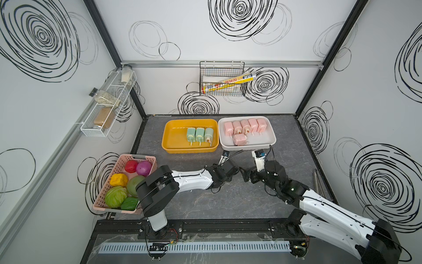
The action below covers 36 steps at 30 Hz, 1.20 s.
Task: Place the pencil sharpeners by color into the storage box
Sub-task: Pick up the pencil sharpener from the center of the board, then place the pencil sharpener in the storage box.
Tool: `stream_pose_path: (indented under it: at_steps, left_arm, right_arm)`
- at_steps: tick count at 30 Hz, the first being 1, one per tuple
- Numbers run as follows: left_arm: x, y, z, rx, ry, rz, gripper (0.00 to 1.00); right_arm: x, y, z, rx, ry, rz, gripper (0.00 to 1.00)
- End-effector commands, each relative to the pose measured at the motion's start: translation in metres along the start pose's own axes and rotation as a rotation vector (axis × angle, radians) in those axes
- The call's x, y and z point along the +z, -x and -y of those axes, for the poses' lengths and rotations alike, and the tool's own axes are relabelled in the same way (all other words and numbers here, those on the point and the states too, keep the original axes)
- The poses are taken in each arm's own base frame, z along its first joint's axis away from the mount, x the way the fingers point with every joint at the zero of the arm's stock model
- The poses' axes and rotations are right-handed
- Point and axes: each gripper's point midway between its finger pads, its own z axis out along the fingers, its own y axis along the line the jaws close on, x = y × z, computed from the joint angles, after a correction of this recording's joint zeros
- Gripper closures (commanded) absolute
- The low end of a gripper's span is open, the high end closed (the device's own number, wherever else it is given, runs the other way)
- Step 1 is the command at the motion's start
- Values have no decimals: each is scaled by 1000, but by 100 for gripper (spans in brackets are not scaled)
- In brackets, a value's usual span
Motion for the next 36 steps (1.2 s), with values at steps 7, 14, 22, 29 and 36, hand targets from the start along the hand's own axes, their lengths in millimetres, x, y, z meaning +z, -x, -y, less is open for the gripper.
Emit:
stream_pose_path:
  at_steps: [7, 14, 22, 29, 36]
  left_arm:
    - [-7, 13, 4, 17, 12, 26, 60]
    - [-20, 21, 8, 7, -41, 39, 100]
    - [-45, 40, -4, -28, -137, 72, 100]
    - [-71, 59, -56, -86, -83, 149, 100]
    - [-84, 78, -117, -188, 0, 215, 100]
  right_arm:
    - [-7, -7, -17, -67, 119, 7, 0]
    - [-13, -5, -35, -143, 229, 36, 0]
    - [-13, 15, -37, -107, 228, 119, 0]
    - [-11, 33, -39, -76, 222, 173, 0]
    - [-13, 57, -35, 18, 192, 263, 0]
